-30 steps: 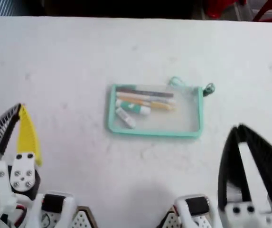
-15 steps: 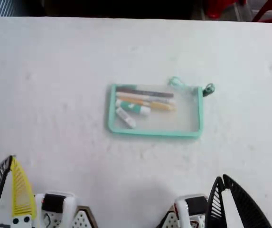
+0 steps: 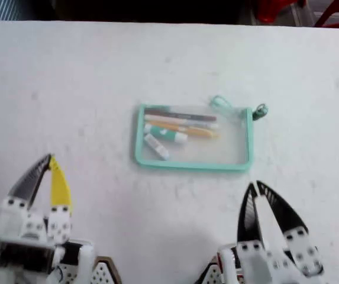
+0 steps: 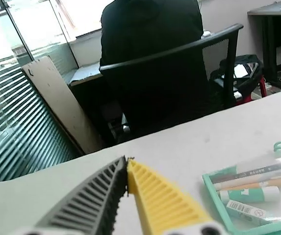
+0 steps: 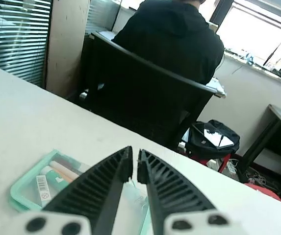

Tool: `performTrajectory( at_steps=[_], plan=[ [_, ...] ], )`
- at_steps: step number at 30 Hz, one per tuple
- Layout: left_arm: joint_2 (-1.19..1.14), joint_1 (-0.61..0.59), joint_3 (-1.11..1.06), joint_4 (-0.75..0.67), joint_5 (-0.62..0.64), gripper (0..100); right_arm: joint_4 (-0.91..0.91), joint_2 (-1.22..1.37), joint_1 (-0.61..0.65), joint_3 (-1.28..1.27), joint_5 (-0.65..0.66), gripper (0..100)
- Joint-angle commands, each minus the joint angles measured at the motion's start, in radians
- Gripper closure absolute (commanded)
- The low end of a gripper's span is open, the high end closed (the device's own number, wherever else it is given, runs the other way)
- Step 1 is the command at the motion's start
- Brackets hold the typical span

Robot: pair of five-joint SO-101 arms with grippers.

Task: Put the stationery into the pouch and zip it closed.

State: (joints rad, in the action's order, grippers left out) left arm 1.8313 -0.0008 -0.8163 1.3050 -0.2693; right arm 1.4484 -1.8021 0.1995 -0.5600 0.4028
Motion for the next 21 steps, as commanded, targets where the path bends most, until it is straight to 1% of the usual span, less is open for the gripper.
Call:
performTrajectory(
  at_steps=[1,4,7,17,19,21],
  plan=[
    [-0.008,-0.004,-0.210,-0.164,-0.003,98,-0.147,-0.001,-0.004,-0.221,0.008,98.0],
    [-0.008,-0.001,-0.382,-0.270,-0.002,97,-0.285,-0.001,-0.004,-0.436,0.008,98.0],
    [-0.008,-0.001,-0.509,-0.334,-0.002,97,-0.403,-0.001,-0.004,-0.611,0.006,98.0],
    [-0.008,-0.001,-0.738,-0.393,-0.002,97,-0.684,-0.001,-0.004,-1.019,0.005,98.1],
    [-0.008,0.004,-0.784,-0.393,-0.002,97,-0.708,-0.001,-0.005,-1.083,-0.048,98.1],
    [-0.008,-0.001,-0.825,-0.393,-0.002,97,-0.720,0.001,-0.005,-1.132,-0.160,98.1]
  ],
)
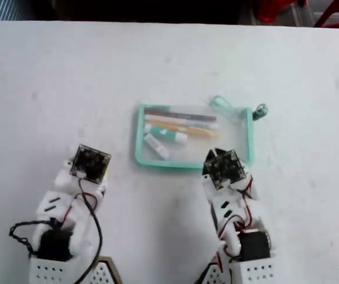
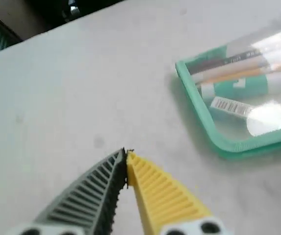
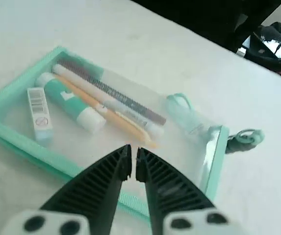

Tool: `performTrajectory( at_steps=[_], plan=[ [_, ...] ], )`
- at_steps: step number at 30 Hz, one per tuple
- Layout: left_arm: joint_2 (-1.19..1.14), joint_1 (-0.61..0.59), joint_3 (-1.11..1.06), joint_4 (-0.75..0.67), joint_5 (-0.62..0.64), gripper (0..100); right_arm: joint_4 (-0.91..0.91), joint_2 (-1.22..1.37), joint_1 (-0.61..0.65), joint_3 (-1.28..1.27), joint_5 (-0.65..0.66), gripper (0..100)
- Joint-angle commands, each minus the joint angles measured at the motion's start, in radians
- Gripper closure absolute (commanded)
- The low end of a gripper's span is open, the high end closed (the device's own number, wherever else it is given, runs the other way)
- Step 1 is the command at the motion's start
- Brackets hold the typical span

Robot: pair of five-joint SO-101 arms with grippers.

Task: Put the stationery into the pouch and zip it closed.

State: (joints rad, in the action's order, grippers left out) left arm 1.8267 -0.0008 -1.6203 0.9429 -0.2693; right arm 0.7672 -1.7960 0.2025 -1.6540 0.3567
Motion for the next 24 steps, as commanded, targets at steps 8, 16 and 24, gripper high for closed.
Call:
performTrajectory(
  at_steps=[8,16,24],
  plan=[
    [-0.004,-0.004,-0.072,0.044,0.002,97,0.025,-0.005,-0.008,-0.035,-0.434,98.1],
    [-0.004,-0.039,-0.071,0.176,0.144,97,0.252,-0.005,-0.008,-0.035,-0.443,98.1],
    [-0.004,-0.047,-0.064,0.347,0.049,98,0.503,-0.005,-0.008,-0.035,-0.437,98.1]
  ],
)
